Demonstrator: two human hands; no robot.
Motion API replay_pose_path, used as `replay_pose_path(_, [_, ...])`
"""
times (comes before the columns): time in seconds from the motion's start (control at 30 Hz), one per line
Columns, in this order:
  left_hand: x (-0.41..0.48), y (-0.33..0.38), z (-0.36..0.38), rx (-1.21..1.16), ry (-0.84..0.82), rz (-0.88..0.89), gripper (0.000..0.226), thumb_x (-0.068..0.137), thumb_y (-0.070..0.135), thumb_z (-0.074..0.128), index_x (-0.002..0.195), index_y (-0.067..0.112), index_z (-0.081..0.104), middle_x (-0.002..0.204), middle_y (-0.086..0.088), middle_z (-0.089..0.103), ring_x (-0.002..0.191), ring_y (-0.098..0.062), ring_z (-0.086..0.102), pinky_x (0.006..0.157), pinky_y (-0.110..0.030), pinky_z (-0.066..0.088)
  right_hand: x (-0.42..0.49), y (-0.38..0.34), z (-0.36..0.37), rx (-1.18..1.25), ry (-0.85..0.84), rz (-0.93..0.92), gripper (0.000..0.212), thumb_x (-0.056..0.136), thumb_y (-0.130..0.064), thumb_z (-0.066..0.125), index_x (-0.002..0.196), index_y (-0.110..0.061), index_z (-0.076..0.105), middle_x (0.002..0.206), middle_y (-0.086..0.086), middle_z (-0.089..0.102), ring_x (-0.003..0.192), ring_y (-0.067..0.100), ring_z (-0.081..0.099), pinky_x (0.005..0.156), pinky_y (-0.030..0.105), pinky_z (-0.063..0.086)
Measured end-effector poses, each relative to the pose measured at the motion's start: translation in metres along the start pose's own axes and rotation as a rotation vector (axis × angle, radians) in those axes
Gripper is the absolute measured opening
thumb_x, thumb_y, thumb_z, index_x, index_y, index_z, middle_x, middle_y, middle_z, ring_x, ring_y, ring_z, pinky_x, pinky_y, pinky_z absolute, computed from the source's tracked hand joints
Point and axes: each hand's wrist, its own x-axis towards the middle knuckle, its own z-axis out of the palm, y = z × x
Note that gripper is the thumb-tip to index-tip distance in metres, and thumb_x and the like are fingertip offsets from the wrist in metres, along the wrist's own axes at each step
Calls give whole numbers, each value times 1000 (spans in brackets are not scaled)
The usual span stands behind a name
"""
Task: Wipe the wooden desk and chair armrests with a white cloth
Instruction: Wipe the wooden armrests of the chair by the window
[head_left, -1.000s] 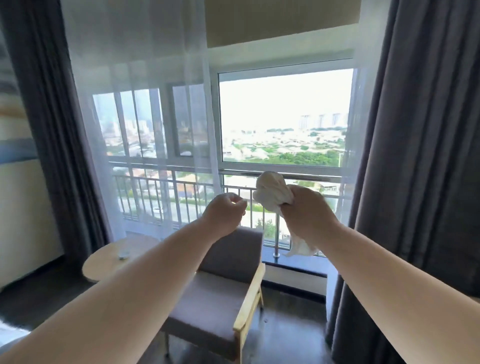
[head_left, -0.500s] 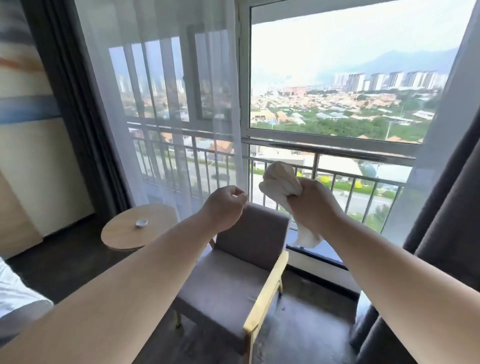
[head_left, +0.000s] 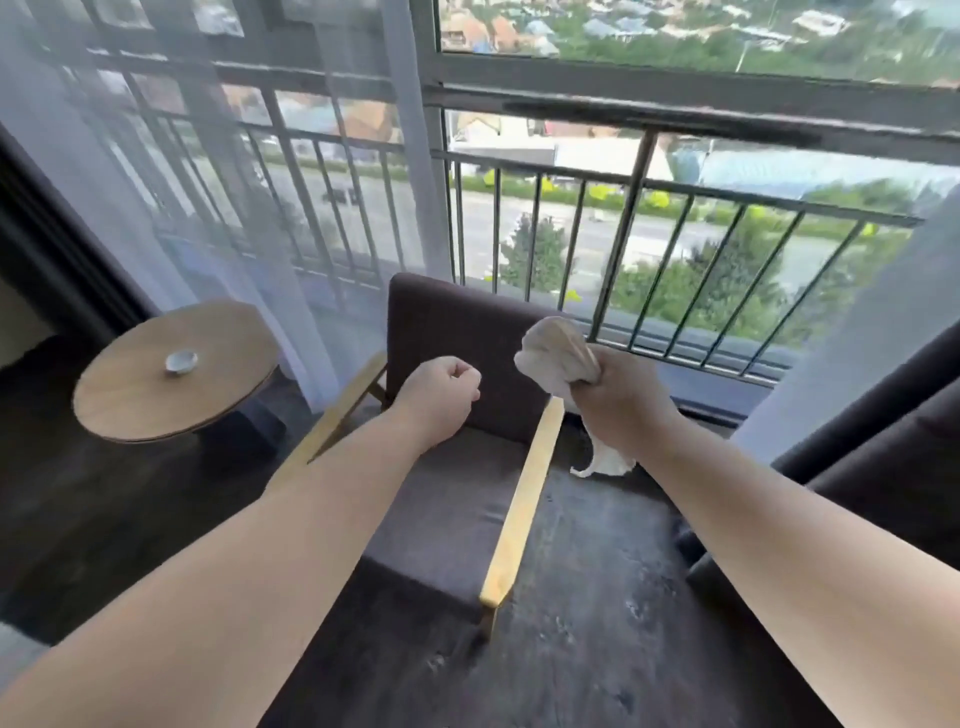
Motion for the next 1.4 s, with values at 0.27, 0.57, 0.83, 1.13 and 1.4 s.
replay_pose_path(0.27, [81, -112, 62, 30, -99, -272, 25, 82, 41, 49, 83, 29, 70, 77, 13, 77, 87, -22, 76, 60, -30, 53, 54, 112, 87, 27, -138, 164, 24, 81, -32, 46, 83, -49, 62, 68, -21, 67, 64, 10, 62, 54, 29, 44])
replay_pose_path(0.57, [152, -249, 192, 72, -161, -448, 22, 95, 33, 49, 91, 23, 68, 97, -3, 76, 94, -29, 71, 85, -45, 58, 113, 257, 195, 16, -255, 260, 18, 81, -33, 44, 79, -44, 58, 68, -17, 65, 62, 12, 61, 50, 29, 39])
replay_pose_path(0.83, [211, -371, 290, -122, -116, -615, 35, 107, 40, 38, 112, 22, 67, 109, -1, 74, 103, -25, 69, 95, -46, 54, 201, 356, 300, 37, -173, 87, 42, 80, -14, 40, 95, -48, 60, 81, -26, 63, 76, 4, 61, 63, 25, 45])
replay_pose_path(1.13, [240, -470, 302, 683, -247, -329, 74, 99, 62, 40, 162, 43, 6, 174, 10, -2, 159, -27, -2, 123, -62, 6, 233, 421, 386, -199, -333, -176, 50, 81, -8, 48, 123, -32, 57, 128, -5, 51, 133, 30, 38, 106, 53, 40])
replay_pose_path(1.4, [256, -498, 306, 859, -450, -449, 117, 71, 84, 63, 150, 62, -20, 164, 19, -35, 154, -37, -26, 103, -89, 9, 236, 438, 406, -129, -286, -188, 34, 91, -19, 49, 114, -40, 63, 141, 1, 53, 147, 28, 27, 126, 38, 11])
